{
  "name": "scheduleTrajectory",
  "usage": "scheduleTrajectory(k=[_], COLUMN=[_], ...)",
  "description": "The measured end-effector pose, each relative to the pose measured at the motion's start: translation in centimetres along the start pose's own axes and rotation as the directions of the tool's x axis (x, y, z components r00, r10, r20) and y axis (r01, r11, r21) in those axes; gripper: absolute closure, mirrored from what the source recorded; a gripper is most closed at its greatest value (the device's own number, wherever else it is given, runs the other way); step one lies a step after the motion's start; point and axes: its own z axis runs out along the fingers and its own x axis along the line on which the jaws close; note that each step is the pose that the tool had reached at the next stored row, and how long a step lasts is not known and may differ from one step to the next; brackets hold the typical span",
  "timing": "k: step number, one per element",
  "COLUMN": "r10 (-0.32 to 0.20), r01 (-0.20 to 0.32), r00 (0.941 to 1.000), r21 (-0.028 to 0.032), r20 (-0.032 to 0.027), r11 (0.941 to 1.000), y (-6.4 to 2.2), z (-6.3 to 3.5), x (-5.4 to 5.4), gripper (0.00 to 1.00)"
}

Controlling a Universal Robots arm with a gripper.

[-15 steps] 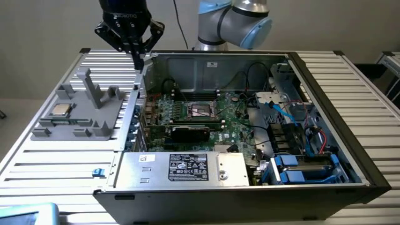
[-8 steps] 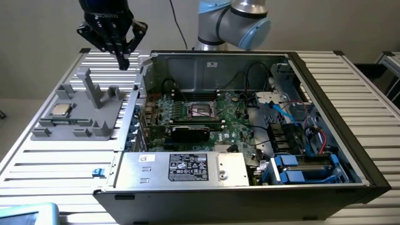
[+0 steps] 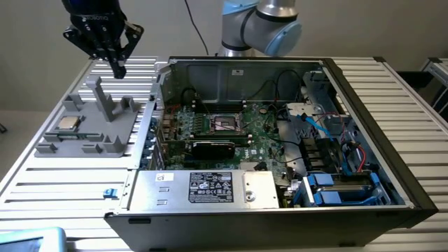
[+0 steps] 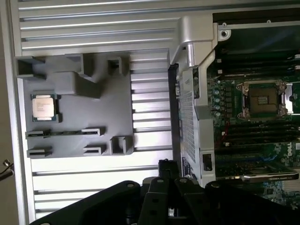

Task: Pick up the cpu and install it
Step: 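Reach for the cpu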

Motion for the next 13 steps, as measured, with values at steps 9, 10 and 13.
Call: scheduleTrajectory(k=[9,10,13], r10=[0.0,0.0,0.0], r01=[0.0,0.0,0.0], r00=[1.0,1.0,1.0], r21=[0.0001,0.0,0.0001], r20=[0.0,0.0,0.0], r11=[1.0,1.0,1.0], y=[-0.29,-0.32,-0.31], z=[-0.07,-0.07,-0.07], x=[4.1,4.5,5.8], gripper=[0.89,0.89,0.89])
